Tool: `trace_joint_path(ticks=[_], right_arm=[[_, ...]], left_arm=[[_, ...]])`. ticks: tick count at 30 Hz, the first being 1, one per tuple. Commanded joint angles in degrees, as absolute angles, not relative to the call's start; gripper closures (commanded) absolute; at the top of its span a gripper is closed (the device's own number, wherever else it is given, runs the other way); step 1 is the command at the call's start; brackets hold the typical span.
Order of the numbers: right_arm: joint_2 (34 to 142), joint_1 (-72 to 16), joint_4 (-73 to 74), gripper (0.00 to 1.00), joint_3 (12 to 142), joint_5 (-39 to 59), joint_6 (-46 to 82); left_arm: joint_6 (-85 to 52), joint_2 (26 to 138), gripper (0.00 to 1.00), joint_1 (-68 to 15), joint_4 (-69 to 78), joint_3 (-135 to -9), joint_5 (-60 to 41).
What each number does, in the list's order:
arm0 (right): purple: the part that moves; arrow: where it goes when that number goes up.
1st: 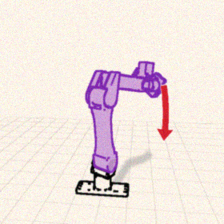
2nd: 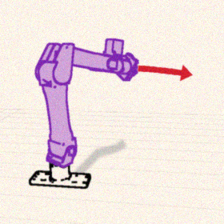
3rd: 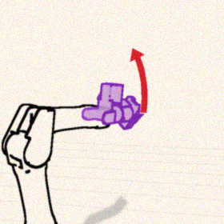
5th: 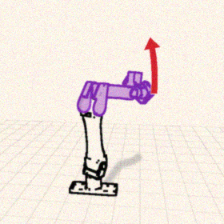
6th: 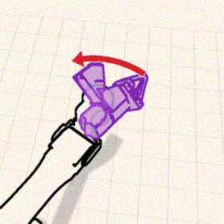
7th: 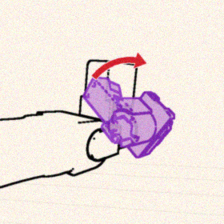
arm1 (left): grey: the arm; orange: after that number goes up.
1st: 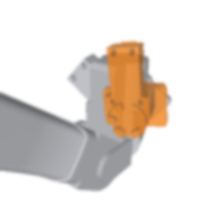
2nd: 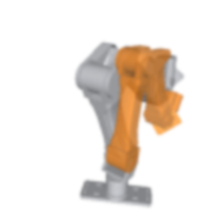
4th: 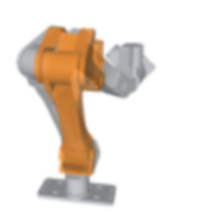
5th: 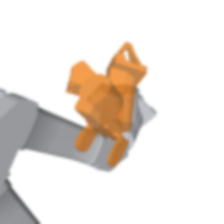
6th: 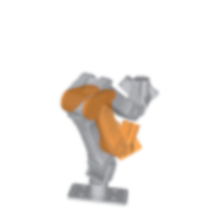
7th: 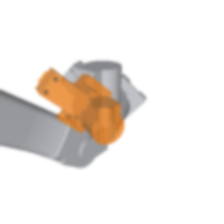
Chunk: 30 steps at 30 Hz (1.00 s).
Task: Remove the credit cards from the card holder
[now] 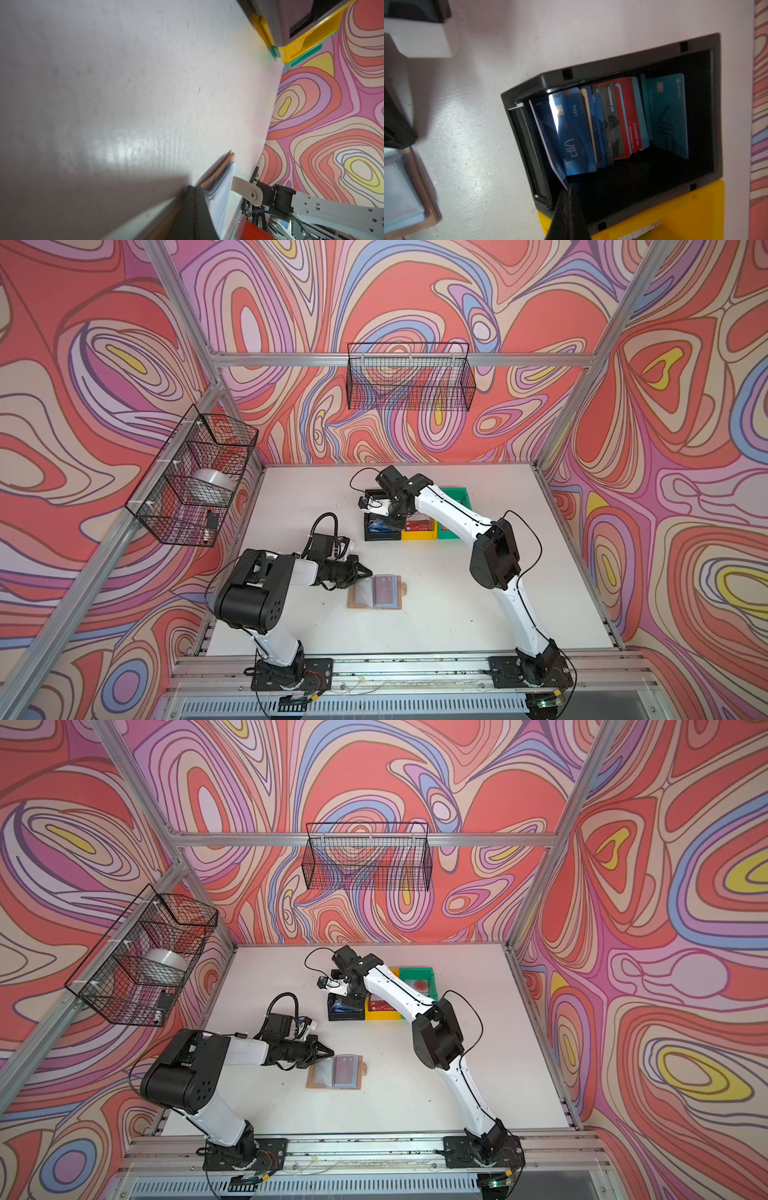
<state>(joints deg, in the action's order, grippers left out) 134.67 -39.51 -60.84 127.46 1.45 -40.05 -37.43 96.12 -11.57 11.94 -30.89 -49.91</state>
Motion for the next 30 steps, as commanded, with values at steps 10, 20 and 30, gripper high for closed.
trace_joint_path(ticks=[10, 20, 30], right_arm=[[135.3, -40.3, -59.8, 1.00, 126.4, -0.4, -41.3], [135.3, -40.6, -58.1, 0.99, 125.3, -2.5, -41.6], [134.8, -41.2, -56.1, 0.84, 123.5, -4.7, -42.2]], left_arm=[[-35.8, 96.9, 1.00, -11.4, 9.4, -31.7, -49.3], [-35.8, 97.3, 1.00, -11.4, 9.6, -32.0, -49.4], [-35.7, 97.7, 1.00, -11.4, 10.1, -31.7, -49.4]])
